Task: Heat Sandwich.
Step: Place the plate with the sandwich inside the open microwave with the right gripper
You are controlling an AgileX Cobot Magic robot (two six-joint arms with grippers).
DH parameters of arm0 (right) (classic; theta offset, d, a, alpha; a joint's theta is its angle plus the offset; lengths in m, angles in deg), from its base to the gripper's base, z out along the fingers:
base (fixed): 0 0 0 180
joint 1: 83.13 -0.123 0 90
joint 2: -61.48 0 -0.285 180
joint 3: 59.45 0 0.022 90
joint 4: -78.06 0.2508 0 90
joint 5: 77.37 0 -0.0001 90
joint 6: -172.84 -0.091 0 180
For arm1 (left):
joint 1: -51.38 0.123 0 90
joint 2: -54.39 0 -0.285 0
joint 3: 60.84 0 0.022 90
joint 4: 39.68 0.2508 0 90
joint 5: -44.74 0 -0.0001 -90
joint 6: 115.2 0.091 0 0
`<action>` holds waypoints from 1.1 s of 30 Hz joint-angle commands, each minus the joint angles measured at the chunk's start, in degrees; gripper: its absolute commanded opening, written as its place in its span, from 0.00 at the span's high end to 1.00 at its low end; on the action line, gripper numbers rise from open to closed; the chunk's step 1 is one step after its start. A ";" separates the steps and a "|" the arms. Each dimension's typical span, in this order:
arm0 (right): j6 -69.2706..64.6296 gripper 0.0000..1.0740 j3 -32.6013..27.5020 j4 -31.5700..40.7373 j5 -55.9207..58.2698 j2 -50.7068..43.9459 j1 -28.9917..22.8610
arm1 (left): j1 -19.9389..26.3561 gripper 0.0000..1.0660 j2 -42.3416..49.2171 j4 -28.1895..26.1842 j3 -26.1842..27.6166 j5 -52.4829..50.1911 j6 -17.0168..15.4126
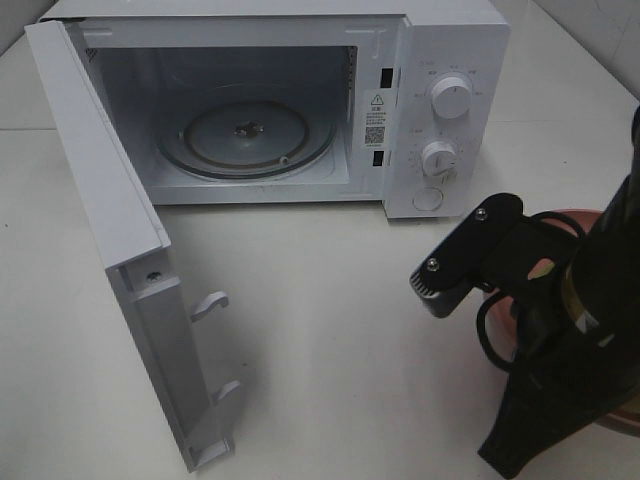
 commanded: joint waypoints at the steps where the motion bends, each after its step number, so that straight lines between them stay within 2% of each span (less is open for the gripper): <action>1: 0.00 1.00 -0.29 -1.15 0.80 -0.52 -2.81 | 0.11 0.08 1.66 -0.40 -0.11 -0.63 0.00; 6: 3.15 1.00 -0.29 -1.15 0.74 -0.52 -7.39 | 0.11 0.08 1.66 -0.40 -0.11 -0.63 0.00; 10: 7.45 1.00 -0.29 -1.32 0.29 -0.52 -8.65 | 0.11 0.08 1.66 -0.40 -0.11 -0.63 0.00; 33: 44.69 1.00 -0.29 -1.15 -7.05 -0.52 -8.65 | 0.11 0.08 1.66 -0.40 -0.11 -0.63 0.00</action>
